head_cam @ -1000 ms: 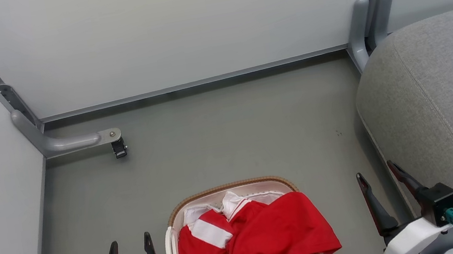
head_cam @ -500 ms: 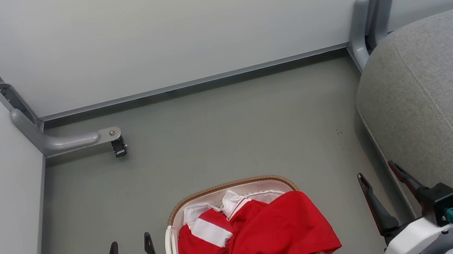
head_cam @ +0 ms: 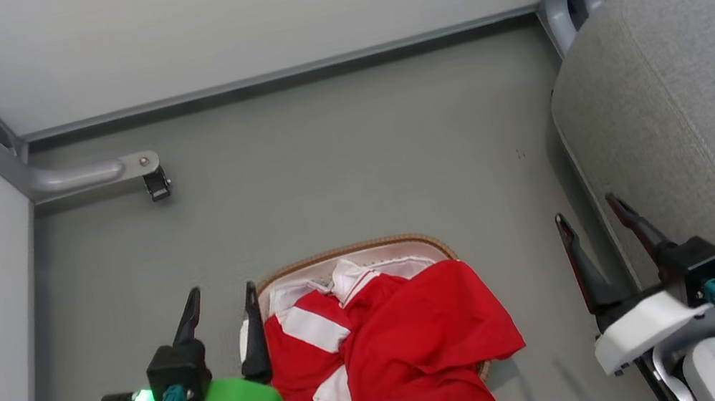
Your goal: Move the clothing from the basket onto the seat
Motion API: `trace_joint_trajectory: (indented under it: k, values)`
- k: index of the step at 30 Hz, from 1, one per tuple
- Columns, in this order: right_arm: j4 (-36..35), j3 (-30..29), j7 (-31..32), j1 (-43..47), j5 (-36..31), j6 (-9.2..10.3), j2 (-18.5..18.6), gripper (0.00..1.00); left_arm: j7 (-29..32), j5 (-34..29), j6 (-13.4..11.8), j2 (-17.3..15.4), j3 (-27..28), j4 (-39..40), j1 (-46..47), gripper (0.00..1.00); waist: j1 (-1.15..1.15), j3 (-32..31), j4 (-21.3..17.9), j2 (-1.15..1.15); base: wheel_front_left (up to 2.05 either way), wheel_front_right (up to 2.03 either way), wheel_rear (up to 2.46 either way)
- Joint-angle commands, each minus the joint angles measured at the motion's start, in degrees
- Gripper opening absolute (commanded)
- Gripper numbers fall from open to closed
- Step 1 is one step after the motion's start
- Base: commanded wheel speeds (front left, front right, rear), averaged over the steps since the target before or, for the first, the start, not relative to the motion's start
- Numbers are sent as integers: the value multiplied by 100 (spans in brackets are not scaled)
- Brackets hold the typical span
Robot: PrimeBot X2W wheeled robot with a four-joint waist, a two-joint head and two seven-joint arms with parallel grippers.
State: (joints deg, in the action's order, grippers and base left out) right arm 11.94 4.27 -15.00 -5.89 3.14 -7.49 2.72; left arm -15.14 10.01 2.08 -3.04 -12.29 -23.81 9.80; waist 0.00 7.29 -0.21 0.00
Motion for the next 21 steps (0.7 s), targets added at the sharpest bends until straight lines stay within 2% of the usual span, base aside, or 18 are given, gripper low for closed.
trace_joint_trajectory:
  k: [1,6,11,21]
  values:
    - [-57,-12,-28,-188,-25,0,30,100,-3,-128,54,-67,-101,-96,289,100,0,668,-255,0,0,0,0]
    - [-199,-7,-28,-690,25,0,29,100,47,-368,237,-116,-437,-604,1021,100,0,1539,-534,0,0,0,0]
    - [-363,30,-27,-1220,152,1,25,100,263,-605,350,-220,-747,-1450,1793,100,0,2345,-848,0,0,0,0]
    - [-619,108,-27,-1799,450,1,22,100,653,-732,479,-271,-1118,-3042,2845,100,0,3229,-1275,0,0,0,0]
